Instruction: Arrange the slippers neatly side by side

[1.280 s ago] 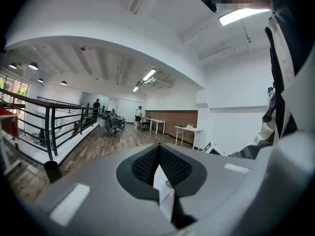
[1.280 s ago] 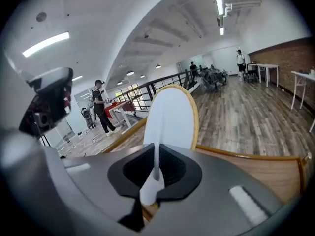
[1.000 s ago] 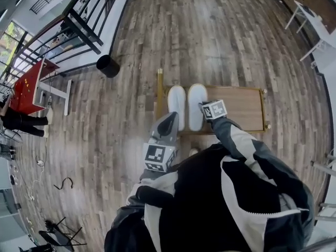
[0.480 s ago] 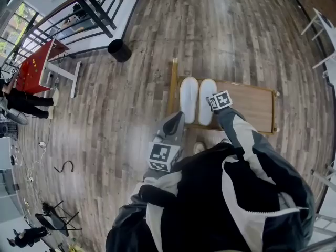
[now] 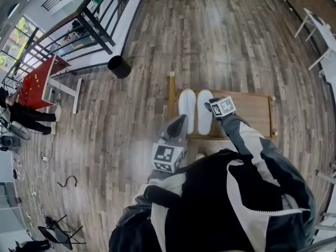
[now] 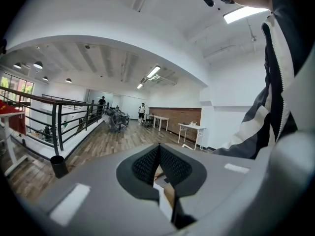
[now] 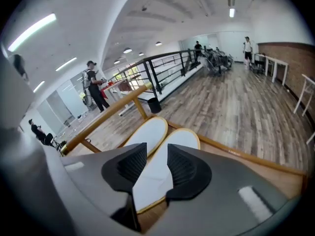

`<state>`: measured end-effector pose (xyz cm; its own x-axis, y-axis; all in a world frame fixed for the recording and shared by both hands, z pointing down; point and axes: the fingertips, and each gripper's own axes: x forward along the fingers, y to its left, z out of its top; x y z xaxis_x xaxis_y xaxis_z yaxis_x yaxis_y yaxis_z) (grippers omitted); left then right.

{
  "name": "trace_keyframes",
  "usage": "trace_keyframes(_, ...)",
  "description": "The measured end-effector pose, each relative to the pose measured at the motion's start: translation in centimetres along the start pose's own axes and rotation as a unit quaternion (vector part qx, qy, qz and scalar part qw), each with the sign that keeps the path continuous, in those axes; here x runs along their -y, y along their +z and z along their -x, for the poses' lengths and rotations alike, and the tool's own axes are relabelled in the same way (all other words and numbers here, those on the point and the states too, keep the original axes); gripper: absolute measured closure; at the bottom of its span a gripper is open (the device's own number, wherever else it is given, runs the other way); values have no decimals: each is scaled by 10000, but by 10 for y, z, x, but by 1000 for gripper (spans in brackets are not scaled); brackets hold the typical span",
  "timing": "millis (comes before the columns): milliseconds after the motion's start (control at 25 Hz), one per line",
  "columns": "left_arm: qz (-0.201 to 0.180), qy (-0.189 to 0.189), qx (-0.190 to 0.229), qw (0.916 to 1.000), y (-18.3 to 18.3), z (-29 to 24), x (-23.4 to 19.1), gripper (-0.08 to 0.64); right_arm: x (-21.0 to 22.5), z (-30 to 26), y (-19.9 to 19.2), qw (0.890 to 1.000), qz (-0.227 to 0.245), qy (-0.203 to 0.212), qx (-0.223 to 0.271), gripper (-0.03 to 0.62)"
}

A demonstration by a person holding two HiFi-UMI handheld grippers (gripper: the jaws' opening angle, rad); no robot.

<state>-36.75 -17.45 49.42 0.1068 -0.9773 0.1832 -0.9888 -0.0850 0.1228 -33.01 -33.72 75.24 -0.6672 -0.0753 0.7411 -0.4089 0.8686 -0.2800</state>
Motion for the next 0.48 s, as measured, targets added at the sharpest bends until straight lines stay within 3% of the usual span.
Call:
trace_keyframes(200,-130,-75,112,9998,6,-12,1,548,-53,88,50,9866,973,605,1160,511)
trace_keyframes(360,-108,-89,200,9997,20,-31,-4,548,-85,158,77,9675,1323,633,2061,524)
trace_keyframes(480,-54,-120,245,9996,28,-45,0,548,-97,196,75,9558,1427,479,2525,547)
